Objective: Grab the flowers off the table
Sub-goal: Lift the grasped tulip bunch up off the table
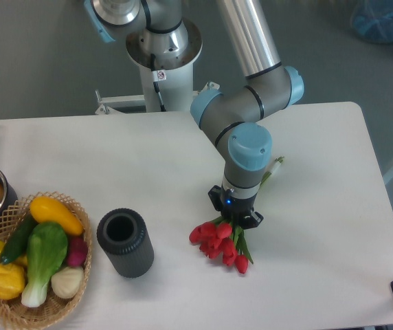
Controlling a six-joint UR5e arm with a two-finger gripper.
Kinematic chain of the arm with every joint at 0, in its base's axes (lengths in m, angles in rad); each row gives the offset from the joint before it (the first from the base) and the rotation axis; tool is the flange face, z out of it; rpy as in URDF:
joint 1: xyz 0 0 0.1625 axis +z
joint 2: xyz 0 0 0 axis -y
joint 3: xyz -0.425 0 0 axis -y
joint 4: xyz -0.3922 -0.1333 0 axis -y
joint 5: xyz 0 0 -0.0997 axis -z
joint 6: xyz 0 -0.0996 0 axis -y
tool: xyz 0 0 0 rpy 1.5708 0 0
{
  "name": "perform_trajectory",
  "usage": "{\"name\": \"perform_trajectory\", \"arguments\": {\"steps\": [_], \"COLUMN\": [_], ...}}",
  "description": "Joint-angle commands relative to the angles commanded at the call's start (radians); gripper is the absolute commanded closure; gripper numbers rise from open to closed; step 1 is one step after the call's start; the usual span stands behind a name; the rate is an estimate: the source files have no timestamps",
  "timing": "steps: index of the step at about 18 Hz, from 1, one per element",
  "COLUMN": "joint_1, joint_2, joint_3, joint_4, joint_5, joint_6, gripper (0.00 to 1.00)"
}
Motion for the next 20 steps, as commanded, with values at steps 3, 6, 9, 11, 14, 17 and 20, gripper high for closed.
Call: {"name": "perform_trajectory", "arguments": {"steps": [3,6,9,11,14,17,20], "joint_1": [0.006,0.005,0.000,-0.005,-0.002,0.012,0.052], "joint_2": [0.015,0.032,0.041,0.041,0.041,0.041,0.043], "joint_3": [0.011,0.014,0.029,0.048,0.058,0.069,0.087], "joint_4": [-0.005,-0.005,-0.006,-0.009,-0.011,-0.011,-0.012], "joint_5": [0.003,0.003,0.006,0.008,0.009,0.009,0.000], "joint_6": [0.005,0.003,0.000,0.000,0.005,0.011,0.014], "gripper": [0.81,0.81,0.81,0.81,0.81,0.82,0.82]}}
